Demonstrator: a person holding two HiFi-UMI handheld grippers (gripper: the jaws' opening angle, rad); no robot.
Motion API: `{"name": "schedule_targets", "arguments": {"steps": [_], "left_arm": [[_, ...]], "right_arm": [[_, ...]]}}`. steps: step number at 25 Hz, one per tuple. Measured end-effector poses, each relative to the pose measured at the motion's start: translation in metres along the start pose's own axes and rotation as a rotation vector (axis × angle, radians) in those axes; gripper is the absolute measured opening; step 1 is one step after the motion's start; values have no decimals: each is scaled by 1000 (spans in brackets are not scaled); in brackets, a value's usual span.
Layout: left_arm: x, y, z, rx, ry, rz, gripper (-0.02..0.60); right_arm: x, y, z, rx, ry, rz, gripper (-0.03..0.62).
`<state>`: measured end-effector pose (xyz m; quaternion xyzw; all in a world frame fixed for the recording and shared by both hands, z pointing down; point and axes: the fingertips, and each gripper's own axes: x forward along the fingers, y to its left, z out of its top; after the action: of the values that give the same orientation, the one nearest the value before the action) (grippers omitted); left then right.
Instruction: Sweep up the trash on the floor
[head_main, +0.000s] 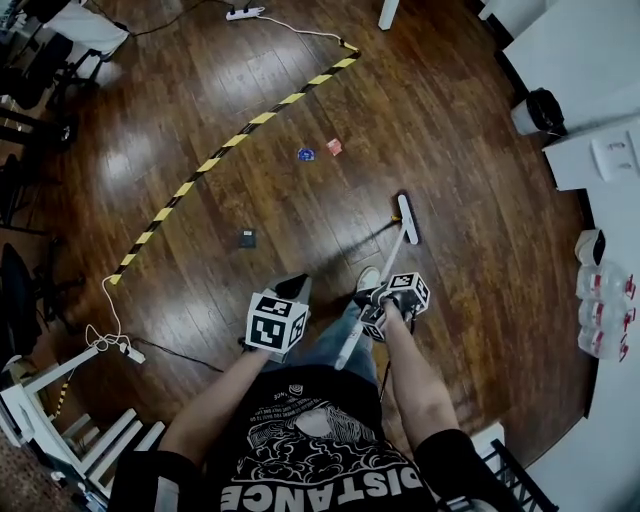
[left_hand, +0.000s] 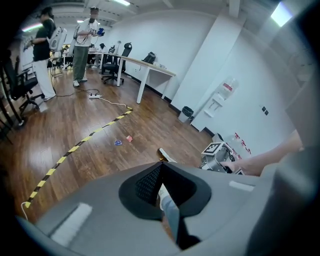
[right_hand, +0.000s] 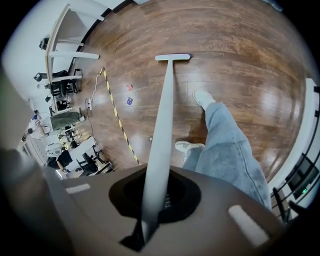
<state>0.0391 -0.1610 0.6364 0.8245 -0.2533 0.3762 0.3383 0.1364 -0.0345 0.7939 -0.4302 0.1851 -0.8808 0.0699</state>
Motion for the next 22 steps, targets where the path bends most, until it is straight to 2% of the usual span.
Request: {"name": "schedule_targets", "arguments": {"steps": [8, 17, 22], "left_arm": [[-38, 54, -8, -42, -69, 4, 6], [-79, 112, -33, -141, -138, 44, 6], [-102, 137, -42, -196, -176, 79, 6]], "right_arm": [[55, 28, -77, 4, 48, 15, 0], [110, 64, -175, -1, 149, 50, 0], [125, 66, -211, -26, 180, 4, 0]]}}
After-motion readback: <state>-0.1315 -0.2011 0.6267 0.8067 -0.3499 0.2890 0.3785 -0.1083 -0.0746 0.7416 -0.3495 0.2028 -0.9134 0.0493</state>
